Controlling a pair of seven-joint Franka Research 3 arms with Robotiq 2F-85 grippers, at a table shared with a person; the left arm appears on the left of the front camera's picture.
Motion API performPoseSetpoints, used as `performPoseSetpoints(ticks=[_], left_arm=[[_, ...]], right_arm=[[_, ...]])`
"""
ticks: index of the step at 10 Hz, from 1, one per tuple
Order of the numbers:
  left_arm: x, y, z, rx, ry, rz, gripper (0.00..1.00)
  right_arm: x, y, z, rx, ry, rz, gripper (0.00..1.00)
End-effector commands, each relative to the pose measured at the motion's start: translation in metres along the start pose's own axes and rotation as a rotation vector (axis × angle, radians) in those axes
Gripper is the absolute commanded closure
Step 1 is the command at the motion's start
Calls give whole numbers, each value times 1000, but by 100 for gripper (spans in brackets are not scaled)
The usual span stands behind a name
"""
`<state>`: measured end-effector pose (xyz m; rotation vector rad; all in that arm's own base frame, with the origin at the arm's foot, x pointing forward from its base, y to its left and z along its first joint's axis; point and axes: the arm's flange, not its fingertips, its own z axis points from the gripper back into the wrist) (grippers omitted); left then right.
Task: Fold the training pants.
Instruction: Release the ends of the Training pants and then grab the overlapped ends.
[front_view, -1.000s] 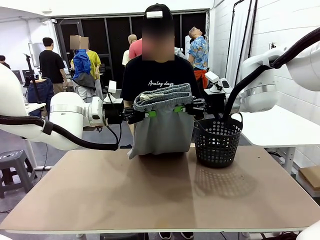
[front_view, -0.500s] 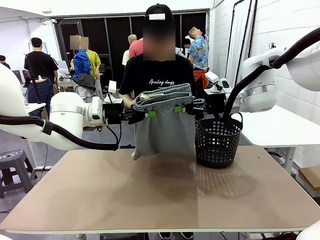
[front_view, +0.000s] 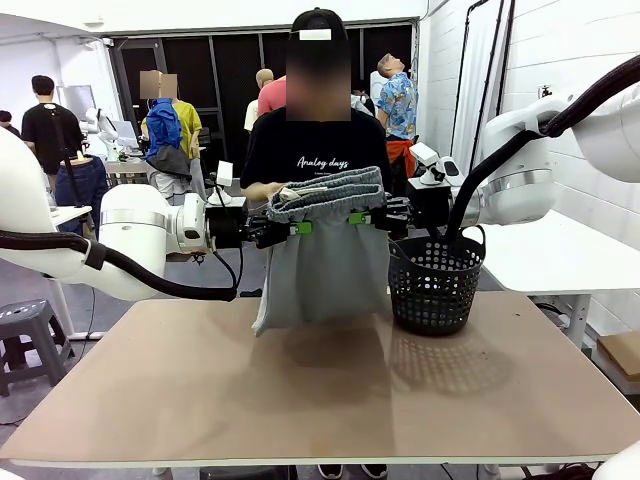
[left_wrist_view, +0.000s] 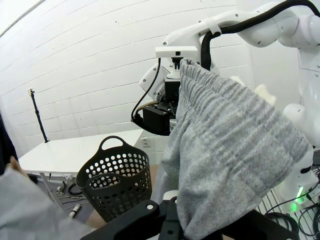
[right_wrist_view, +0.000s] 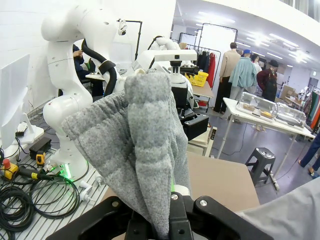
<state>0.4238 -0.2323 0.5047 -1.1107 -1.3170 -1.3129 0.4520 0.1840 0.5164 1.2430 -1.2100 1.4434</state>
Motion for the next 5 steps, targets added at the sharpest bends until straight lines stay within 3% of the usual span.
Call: performPoseSetpoints(ticks=[1,5], left_arm=[[2,-1,0,-1,-3,-3,100],[2,-1,0,-1,-3,-3,100]], right_arm=[[0,2,-1,3,-4,6,100],[0,2,-1,3,-4,6,100]])
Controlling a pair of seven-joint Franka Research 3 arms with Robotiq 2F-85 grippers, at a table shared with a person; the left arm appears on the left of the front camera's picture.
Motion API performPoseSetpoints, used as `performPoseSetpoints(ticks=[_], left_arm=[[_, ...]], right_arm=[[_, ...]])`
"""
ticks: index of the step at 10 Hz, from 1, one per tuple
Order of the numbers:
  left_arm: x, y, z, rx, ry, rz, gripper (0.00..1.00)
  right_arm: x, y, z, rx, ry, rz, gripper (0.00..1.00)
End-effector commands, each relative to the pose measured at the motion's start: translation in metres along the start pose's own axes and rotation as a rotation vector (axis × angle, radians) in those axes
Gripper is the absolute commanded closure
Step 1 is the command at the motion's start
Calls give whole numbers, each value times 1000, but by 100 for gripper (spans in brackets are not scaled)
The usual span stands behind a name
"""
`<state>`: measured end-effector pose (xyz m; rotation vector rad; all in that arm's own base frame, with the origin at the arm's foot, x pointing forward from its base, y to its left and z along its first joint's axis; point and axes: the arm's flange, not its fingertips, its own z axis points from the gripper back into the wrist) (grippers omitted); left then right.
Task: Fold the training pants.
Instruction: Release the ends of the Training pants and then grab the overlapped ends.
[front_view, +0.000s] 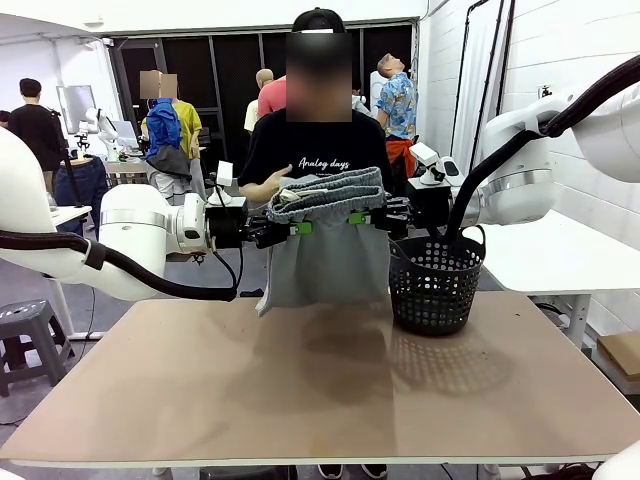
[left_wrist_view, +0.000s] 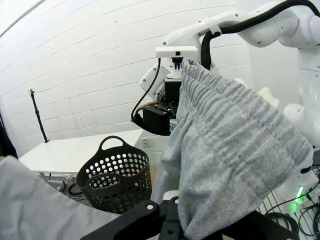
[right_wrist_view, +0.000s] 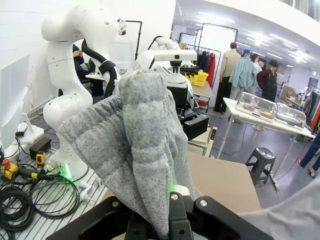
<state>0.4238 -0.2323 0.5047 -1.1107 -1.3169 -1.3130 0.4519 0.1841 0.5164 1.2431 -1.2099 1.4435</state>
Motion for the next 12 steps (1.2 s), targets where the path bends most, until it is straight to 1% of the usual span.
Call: performPoseSetpoints(ticks=[1,12], left_arm=[[2,-1,0,-1,-3,-3,100],[2,-1,0,-1,-3,-3,100]], right_arm=[[0,2,-1,3,-4,6,100],[0,2,-1,3,-4,6,100]])
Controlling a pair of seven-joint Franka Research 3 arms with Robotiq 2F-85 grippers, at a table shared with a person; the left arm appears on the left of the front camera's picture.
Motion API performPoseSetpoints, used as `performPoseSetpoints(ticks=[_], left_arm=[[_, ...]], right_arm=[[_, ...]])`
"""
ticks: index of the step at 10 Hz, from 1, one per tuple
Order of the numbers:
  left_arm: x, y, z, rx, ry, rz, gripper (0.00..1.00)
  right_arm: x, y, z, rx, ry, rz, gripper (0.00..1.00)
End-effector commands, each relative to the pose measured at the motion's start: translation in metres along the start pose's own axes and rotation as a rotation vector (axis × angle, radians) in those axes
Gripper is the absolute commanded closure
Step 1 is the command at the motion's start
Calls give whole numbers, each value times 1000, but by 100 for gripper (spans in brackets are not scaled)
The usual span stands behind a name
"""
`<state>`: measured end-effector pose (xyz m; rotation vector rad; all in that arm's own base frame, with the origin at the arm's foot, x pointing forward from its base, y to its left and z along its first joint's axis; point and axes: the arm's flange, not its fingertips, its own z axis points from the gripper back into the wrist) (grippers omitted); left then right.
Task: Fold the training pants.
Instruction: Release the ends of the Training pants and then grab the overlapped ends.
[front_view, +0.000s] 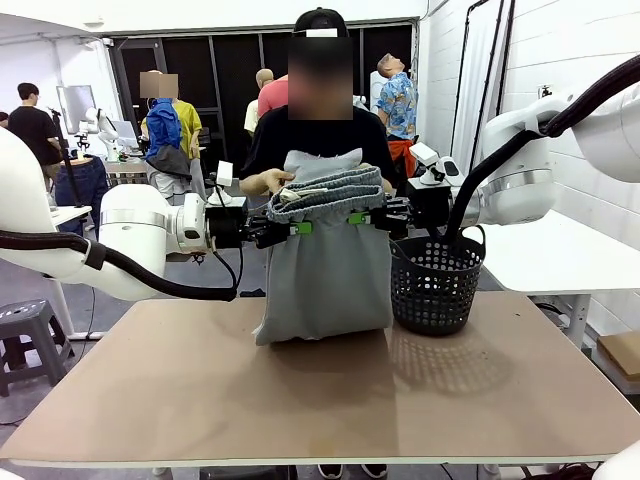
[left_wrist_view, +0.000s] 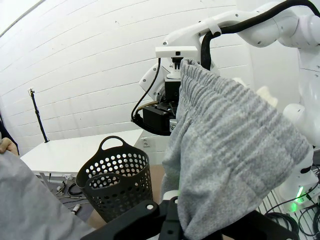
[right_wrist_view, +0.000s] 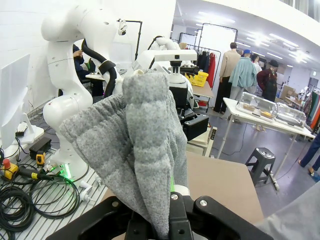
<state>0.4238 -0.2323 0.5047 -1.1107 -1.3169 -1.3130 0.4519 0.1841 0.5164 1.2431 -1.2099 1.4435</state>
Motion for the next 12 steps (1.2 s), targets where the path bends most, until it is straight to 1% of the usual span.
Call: performPoseSetpoints(ticks=[1,12], left_arm=[[2,-1,0,-1,-3,-3,100],[2,-1,0,-1,-3,-3,100]], right_arm=[[0,2,-1,3,-4,6,100],[0,2,-1,3,-4,6,100]])
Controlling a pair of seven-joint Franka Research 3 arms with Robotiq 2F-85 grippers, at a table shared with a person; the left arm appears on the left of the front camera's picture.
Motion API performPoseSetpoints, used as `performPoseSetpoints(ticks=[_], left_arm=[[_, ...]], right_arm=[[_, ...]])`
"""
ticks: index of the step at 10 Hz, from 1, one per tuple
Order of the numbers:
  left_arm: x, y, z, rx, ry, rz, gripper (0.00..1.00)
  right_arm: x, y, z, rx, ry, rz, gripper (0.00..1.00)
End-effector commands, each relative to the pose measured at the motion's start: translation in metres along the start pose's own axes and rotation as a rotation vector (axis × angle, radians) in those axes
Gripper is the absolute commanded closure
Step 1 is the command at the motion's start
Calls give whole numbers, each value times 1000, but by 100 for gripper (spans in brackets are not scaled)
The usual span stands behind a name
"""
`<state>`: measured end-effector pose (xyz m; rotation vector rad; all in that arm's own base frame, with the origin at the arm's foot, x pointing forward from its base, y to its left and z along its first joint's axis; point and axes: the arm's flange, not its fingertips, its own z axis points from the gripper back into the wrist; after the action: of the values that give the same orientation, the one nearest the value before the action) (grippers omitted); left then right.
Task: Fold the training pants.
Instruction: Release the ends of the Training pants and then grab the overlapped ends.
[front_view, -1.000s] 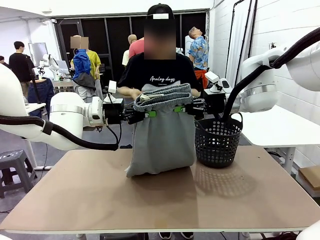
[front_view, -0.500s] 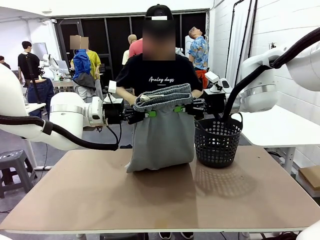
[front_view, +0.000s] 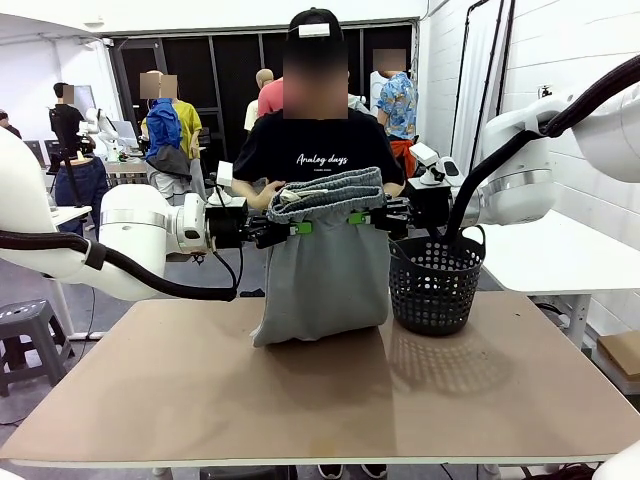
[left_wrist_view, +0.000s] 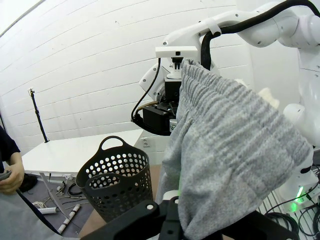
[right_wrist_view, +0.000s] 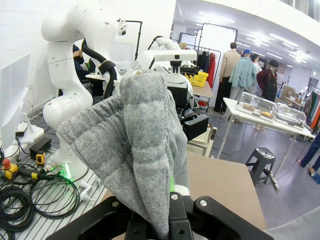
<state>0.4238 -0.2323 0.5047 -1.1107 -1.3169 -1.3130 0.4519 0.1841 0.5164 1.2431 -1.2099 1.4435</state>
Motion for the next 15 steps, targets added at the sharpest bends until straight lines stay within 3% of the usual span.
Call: performPoseSetpoints(ticks=[1,15], left_arm=[[2,-1,0,-1,-3,-3,100],[2,-1,0,-1,-3,-3,100]], right_arm=[[0,2,-1,3,-4,6,100],[0,2,-1,3,-4,6,100]])
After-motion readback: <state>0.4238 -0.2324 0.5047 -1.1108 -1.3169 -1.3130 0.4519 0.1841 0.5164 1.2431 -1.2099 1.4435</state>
